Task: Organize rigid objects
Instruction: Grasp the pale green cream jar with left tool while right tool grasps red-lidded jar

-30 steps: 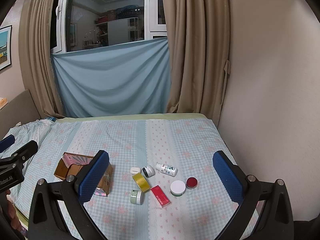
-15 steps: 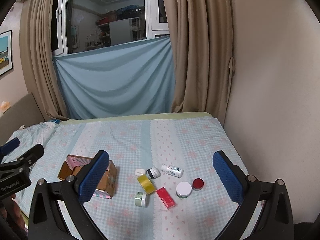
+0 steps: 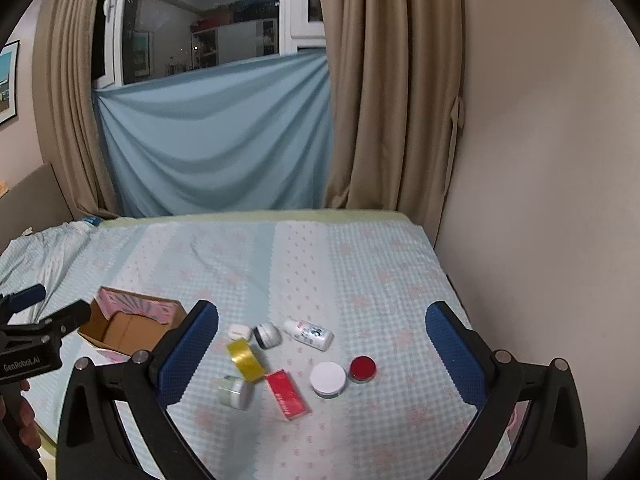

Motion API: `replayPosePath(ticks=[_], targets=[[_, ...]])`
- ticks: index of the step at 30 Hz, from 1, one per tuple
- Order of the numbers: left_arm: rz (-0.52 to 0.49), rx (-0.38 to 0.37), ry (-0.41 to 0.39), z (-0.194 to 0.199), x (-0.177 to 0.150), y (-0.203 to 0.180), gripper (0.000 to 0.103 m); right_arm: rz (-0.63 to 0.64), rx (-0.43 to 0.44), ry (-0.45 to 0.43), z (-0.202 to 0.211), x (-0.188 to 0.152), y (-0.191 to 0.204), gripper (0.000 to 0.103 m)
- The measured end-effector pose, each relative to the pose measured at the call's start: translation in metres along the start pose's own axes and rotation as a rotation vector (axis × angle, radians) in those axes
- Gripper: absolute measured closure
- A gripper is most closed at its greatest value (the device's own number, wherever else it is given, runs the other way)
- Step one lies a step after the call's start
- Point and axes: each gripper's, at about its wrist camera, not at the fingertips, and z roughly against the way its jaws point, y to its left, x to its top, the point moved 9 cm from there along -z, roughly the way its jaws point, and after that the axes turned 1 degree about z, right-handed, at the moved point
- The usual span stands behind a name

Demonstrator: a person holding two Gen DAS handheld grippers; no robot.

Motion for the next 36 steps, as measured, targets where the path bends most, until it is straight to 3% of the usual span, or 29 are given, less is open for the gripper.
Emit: replayPosePath(ticks=[10, 19, 22, 29, 32, 36], targets=[[0.067, 0.049, 0.241, -0.149, -0.088, -0.025, 0.001, -0.034, -0.008, 0.177, -0.141, -0.083, -0.062, 0.000], [0.024, 0.063, 0.441, -0.254, -0.164, -0.034, 0.002, -0.044, -0.047, 0.303, -0.240, -0.170, -0.097, 0.000], [0.015, 0.063, 0.482, -0.281, -0.183, -0.036, 0.004, 0.017, -0.029, 0.342, -0.265, -0.198, -0.098, 0.000], [-0.022, 0.076, 0.534, -0.322, -0.217, -0.043, 0.013, 0.168, 0.017, 0.355, -0.311, -0.229, -0.090, 0.000], [-0.035, 0.083, 0.539, -0.333, -0.226, -0.042, 0.024, 0.223, 0.044, 0.347, -0.324, -0.233, -0.085, 0.009], [-0.027, 0.081, 0.532, -0.343, -0.227, -0.043, 0.030, 0.263, 0.092, 0.350, -0.340, -0.238, -0.084, 0.019]])
